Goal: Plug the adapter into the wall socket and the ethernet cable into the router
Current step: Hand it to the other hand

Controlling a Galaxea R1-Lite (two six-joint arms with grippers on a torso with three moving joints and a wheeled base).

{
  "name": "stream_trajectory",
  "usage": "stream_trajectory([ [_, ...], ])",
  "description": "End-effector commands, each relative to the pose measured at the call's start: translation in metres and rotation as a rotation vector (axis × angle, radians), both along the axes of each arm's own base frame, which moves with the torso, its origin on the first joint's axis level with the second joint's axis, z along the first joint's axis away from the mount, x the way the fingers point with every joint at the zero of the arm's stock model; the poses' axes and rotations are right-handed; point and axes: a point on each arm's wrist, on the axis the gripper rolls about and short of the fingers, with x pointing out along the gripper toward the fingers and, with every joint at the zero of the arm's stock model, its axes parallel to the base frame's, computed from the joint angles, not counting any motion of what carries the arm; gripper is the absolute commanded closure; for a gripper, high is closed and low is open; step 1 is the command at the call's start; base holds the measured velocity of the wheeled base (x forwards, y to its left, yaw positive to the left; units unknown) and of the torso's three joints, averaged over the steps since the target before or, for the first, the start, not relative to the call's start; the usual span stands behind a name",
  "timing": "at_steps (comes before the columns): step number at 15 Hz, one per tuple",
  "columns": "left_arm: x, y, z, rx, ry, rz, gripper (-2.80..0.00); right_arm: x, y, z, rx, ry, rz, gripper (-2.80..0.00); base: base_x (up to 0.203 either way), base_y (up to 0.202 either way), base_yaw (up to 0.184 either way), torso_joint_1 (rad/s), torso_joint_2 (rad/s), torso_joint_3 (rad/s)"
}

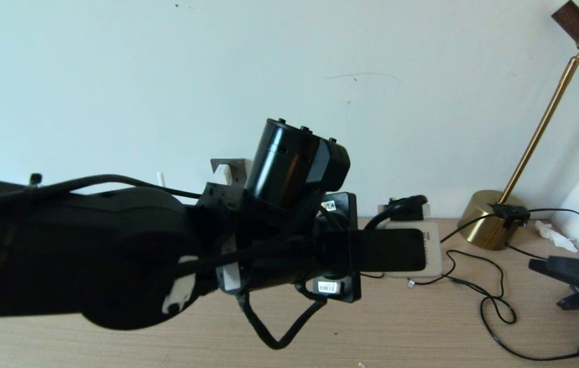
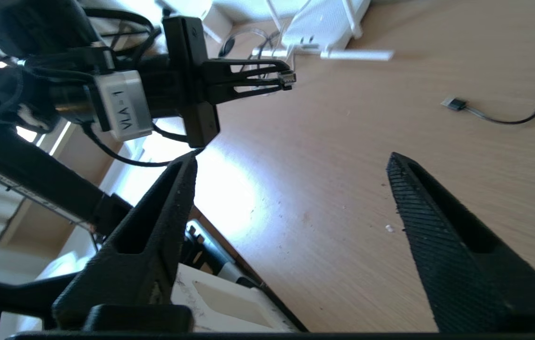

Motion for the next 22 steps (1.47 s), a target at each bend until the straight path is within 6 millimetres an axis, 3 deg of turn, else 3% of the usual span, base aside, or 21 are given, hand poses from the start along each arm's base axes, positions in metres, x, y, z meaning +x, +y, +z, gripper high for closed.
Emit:
stream_trajectory([
  [1, 0.003, -0.003, 0.006, -0.002, -0.003, -0.008, 0.0, 0.028, 0.007, -0.011, -0.002, 0.101, 0.045, -2.8, 0.0, 0.0, 0.0, 0.0, 0.0, 0.0],
  [3, 0.002, -0.005, 0.008, -0.013, -0.009, -0.016, 0.0, 0.044, 0.018, -0.016, -0.011, 0.126, 0.095, -2.8, 0.0, 0.0, 0.0, 0.0, 0.0, 0.0],
  [6, -0.001, -0.006, 0.014, -0.048, -0.024, -0.046, 0.0, 0.05, 0.027, -0.016, -0.013, 0.104, 0.142, -2.8, 0.0, 0.0, 0.0, 0.0, 0.0, 0.0],
  [22, -0.018, -0.048, -0.006, -0.089, -0.041, -0.156, 0.0, 0.051, 0.033, -0.019, -0.02, 0.103, 0.169, -2.8, 0.0, 0.0, 0.0, 0.0, 0.0, 0.0],
])
